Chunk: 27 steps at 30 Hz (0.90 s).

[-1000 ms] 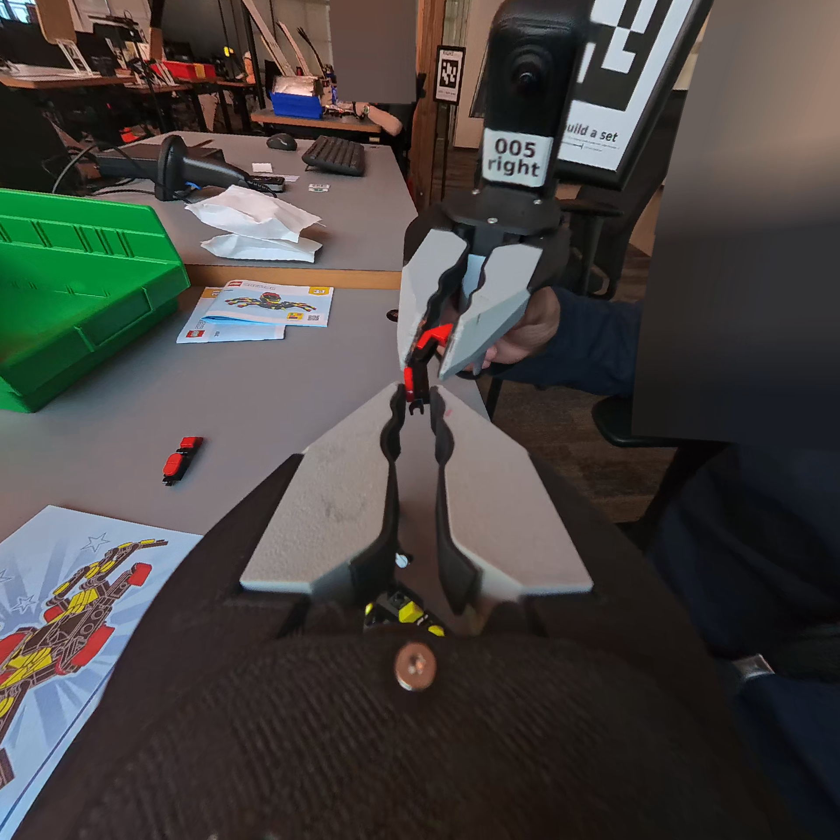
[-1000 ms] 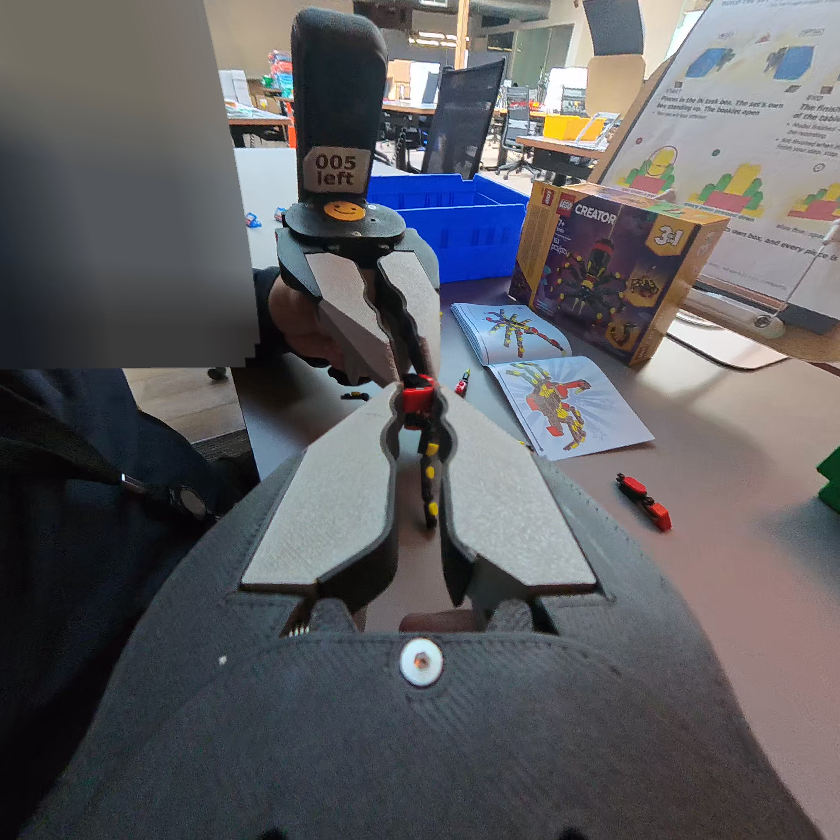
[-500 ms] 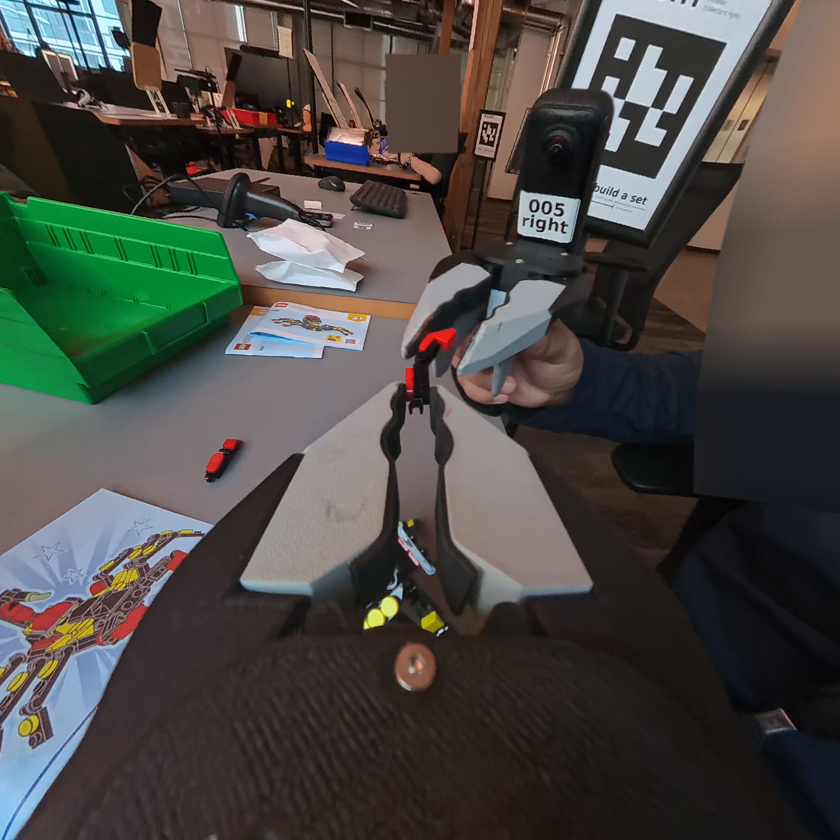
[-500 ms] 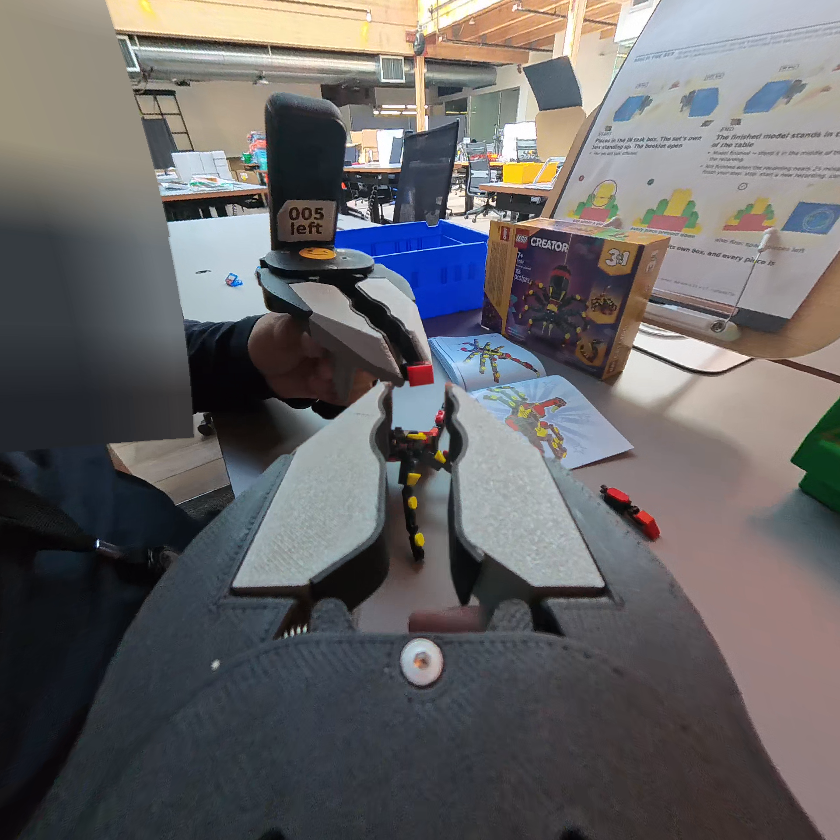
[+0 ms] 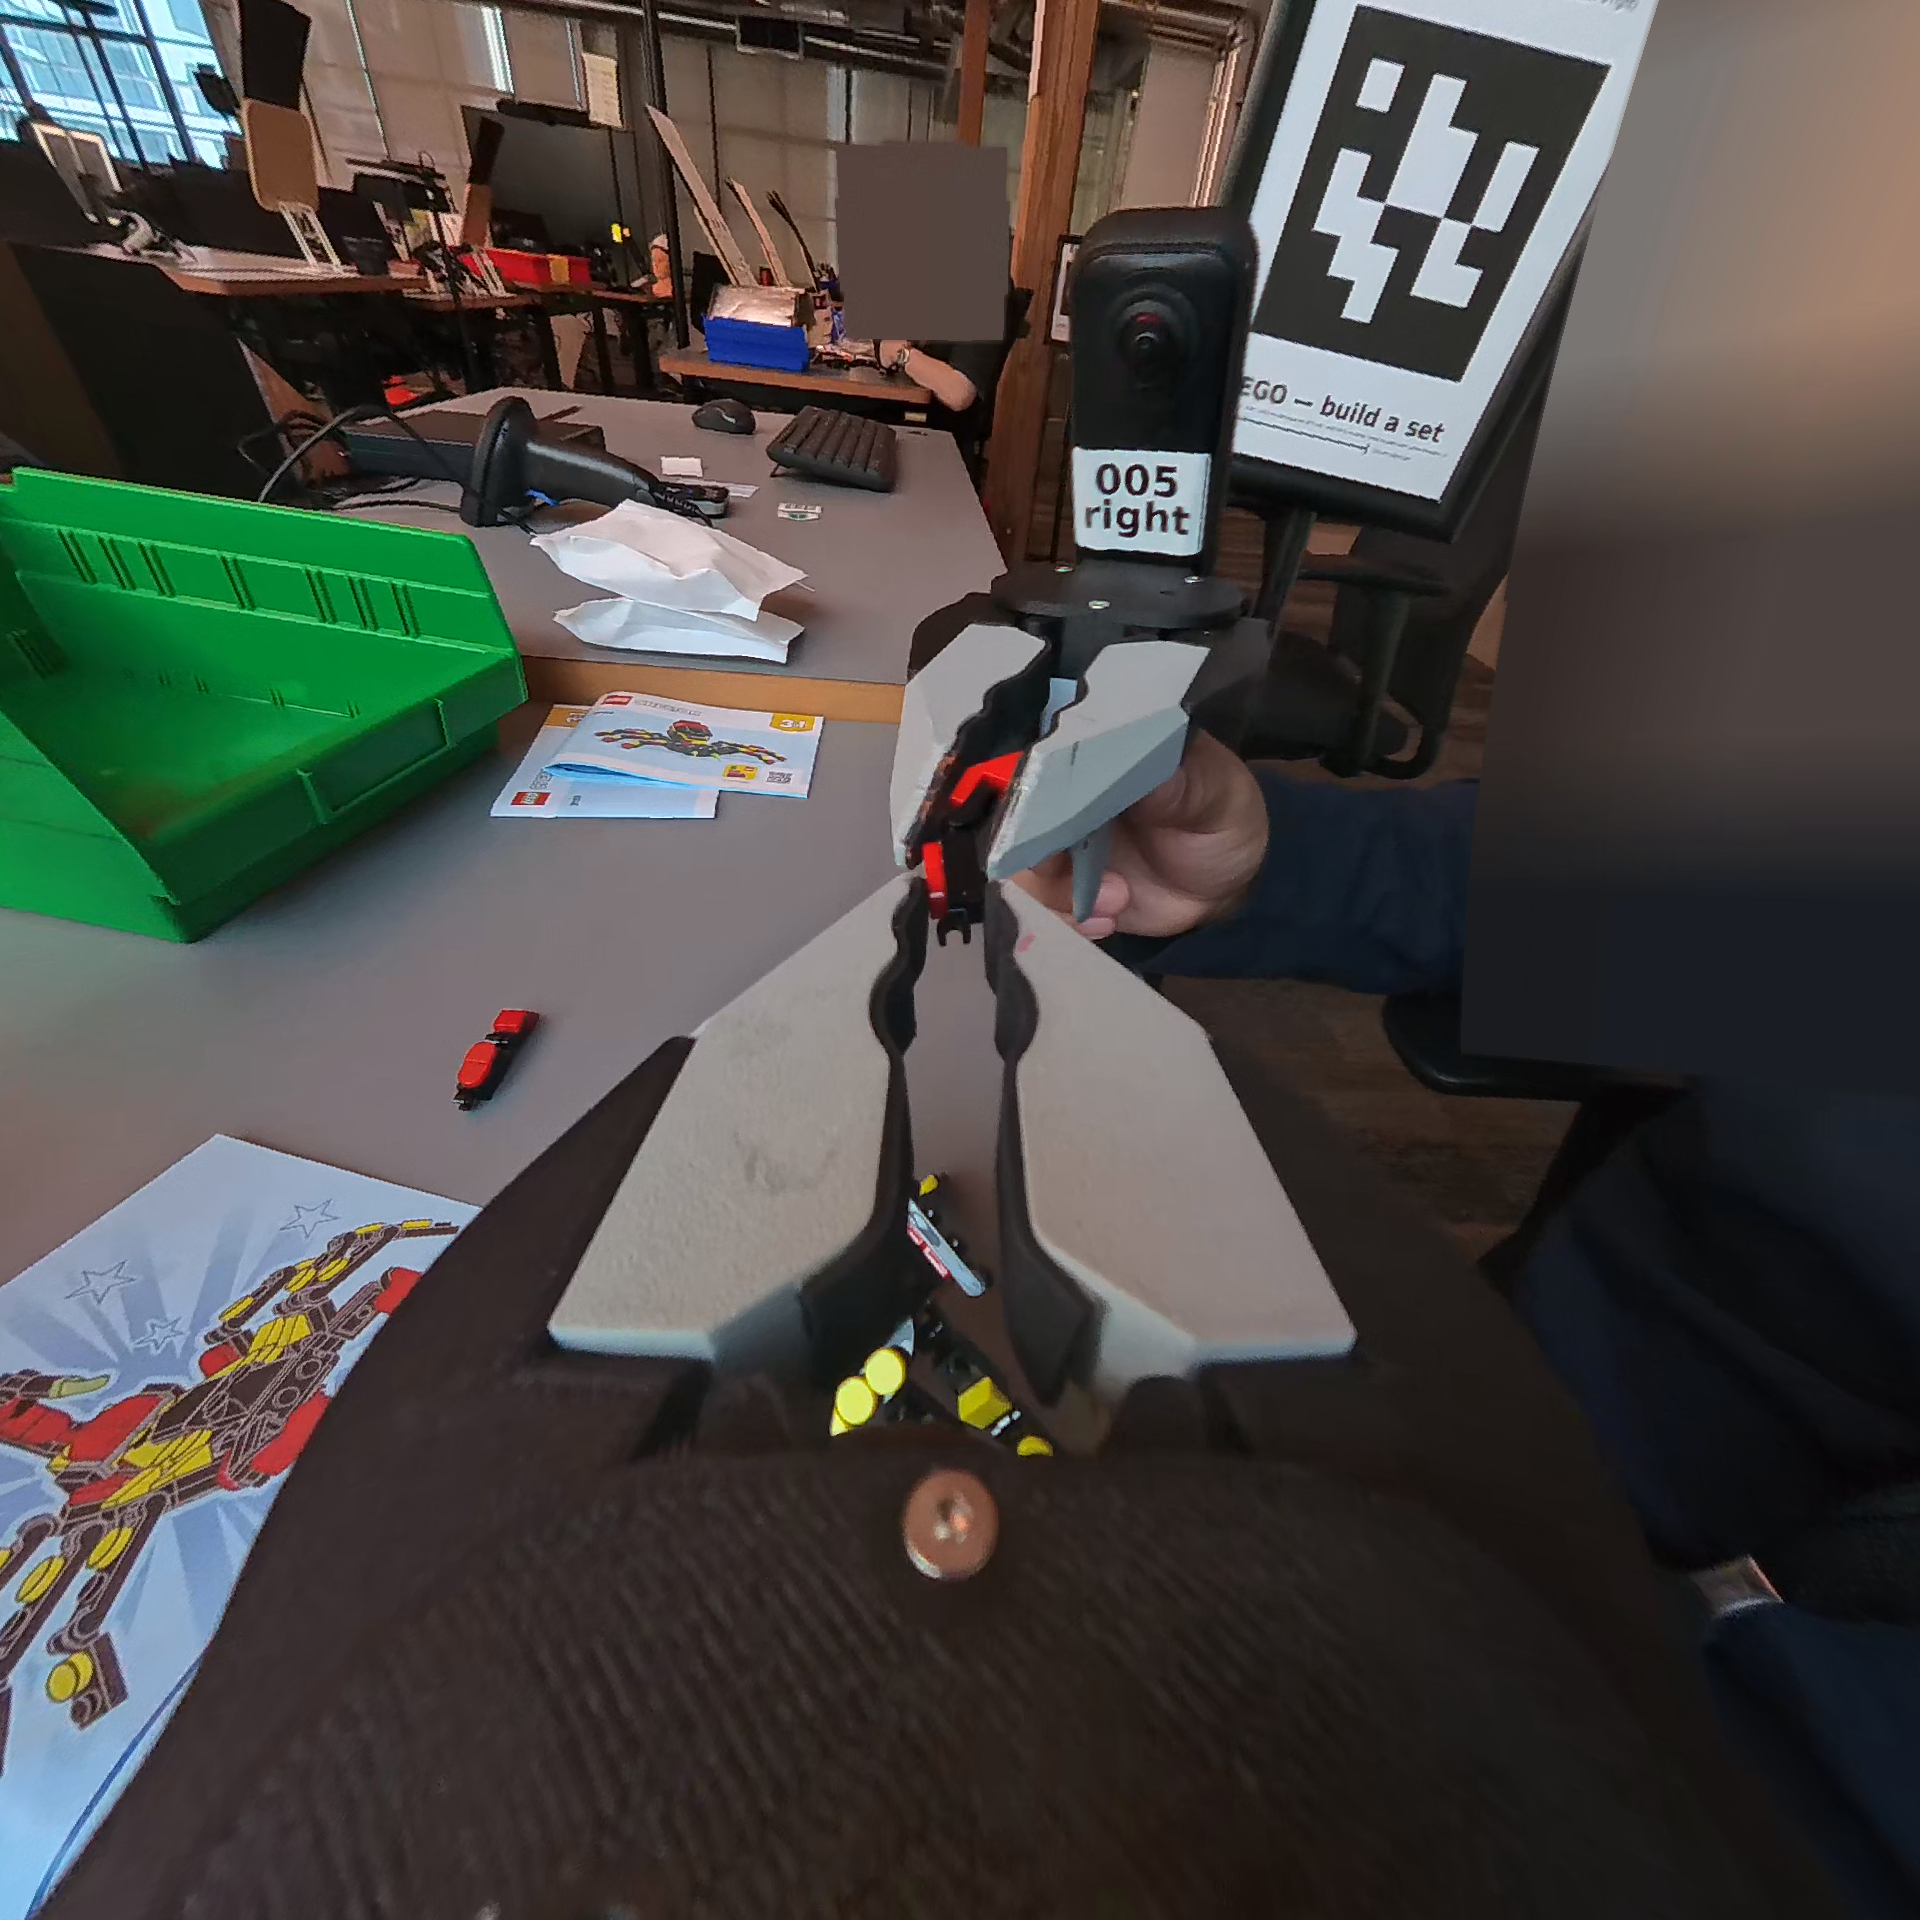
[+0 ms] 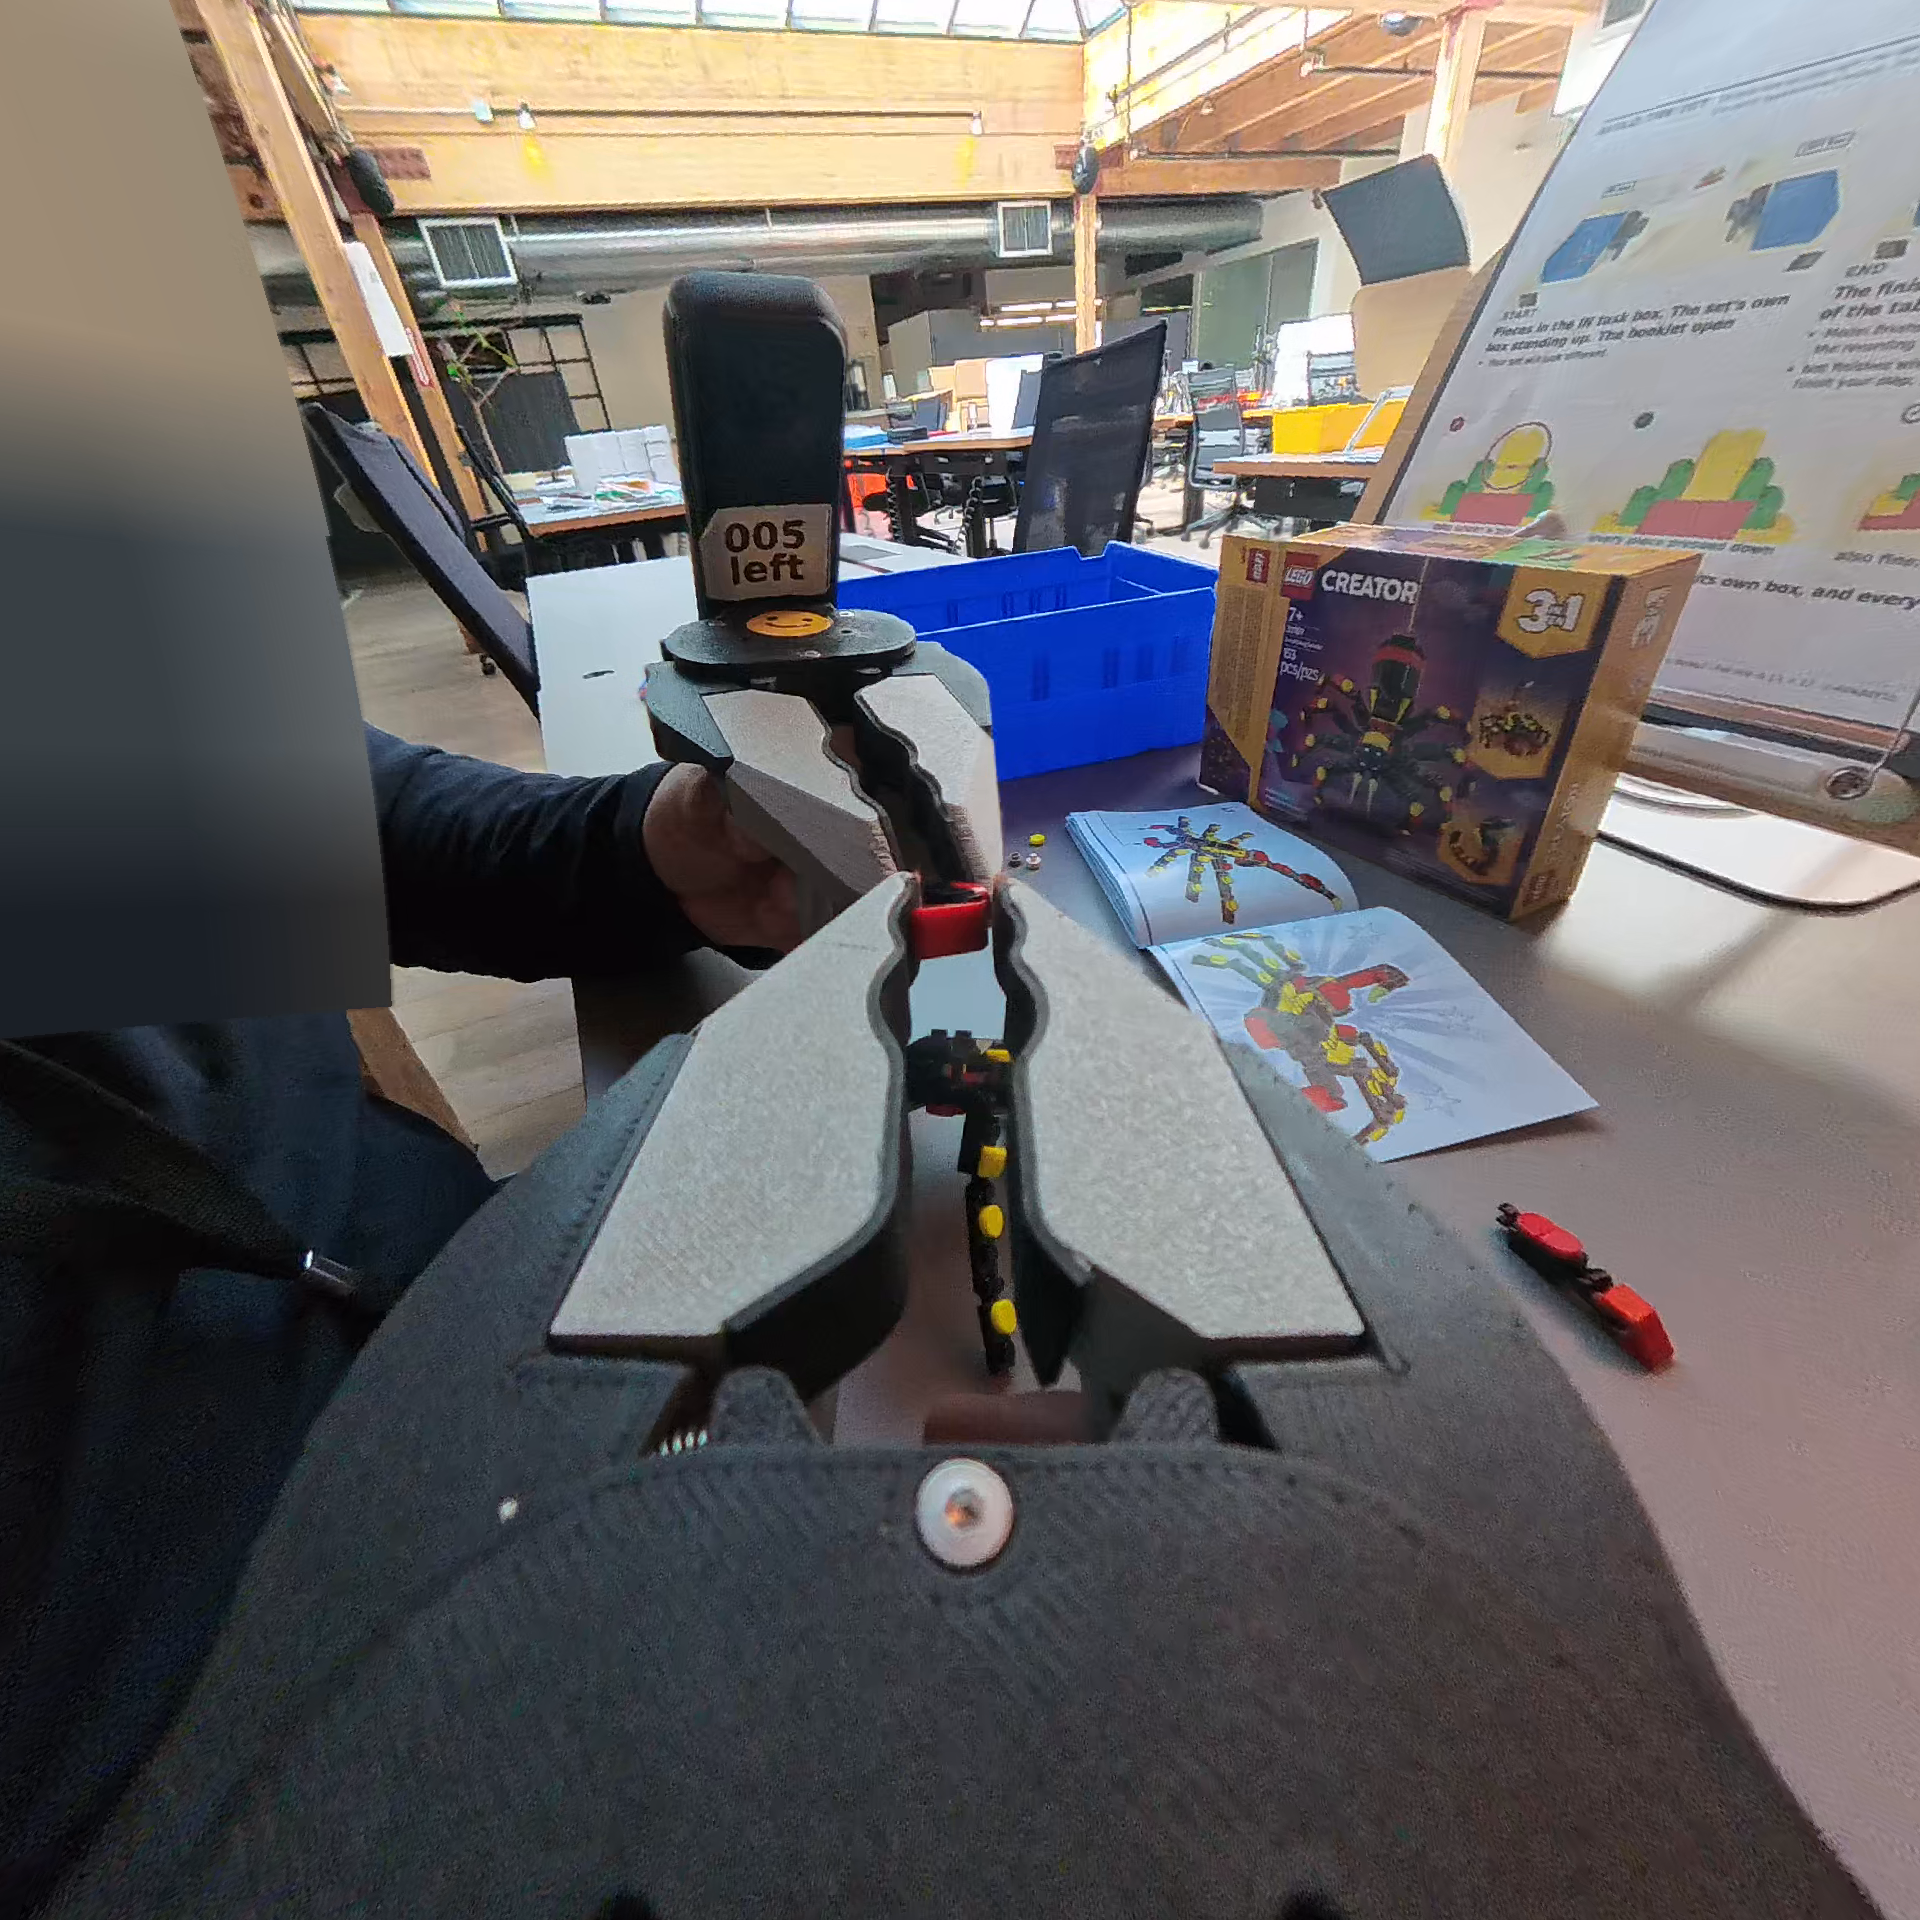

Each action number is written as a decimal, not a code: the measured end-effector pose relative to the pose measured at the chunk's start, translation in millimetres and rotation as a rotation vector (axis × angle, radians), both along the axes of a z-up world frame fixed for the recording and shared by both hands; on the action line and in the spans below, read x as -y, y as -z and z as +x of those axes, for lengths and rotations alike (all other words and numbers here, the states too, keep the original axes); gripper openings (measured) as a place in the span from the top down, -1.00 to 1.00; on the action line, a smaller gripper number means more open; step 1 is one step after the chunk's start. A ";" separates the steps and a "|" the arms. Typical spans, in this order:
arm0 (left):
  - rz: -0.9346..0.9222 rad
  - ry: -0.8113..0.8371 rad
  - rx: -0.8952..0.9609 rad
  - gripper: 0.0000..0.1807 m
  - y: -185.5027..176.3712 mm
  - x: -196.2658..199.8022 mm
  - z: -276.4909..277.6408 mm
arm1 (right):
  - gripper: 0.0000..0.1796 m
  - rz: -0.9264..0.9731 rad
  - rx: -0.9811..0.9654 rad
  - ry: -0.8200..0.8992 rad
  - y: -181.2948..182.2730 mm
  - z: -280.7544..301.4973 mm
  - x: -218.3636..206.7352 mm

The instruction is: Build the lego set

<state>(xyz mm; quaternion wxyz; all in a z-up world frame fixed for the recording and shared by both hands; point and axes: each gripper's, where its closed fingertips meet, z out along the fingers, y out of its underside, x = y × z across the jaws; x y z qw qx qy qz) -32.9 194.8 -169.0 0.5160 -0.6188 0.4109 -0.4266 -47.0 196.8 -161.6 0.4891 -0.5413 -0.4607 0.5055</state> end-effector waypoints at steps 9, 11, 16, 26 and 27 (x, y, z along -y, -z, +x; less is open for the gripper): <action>-0.077 -0.018 -0.166 0.60 11.0 9.3 -18.4 | 0.91 -0.029 0.087 -0.049 18.9 3.0 -9.3; -0.049 -0.078 -0.300 0.52 26.6 17.1 -22.9 | 0.91 -0.097 0.130 -0.109 30.7 3.5 -8.8; 0.125 -0.277 -0.546 0.53 64.7 11.0 -30.4 | 0.90 -0.178 0.156 -0.197 47.6 -7.4 -9.4; 0.450 -0.429 -0.676 0.80 68.3 3.3 -28.2 | 0.91 -0.209 0.190 -0.224 53.9 -11.0 -8.3; 0.449 -0.432 -0.674 0.80 68.9 3.1 -27.9 | 0.91 -0.209 0.195 -0.221 54.6 -11.0 -8.3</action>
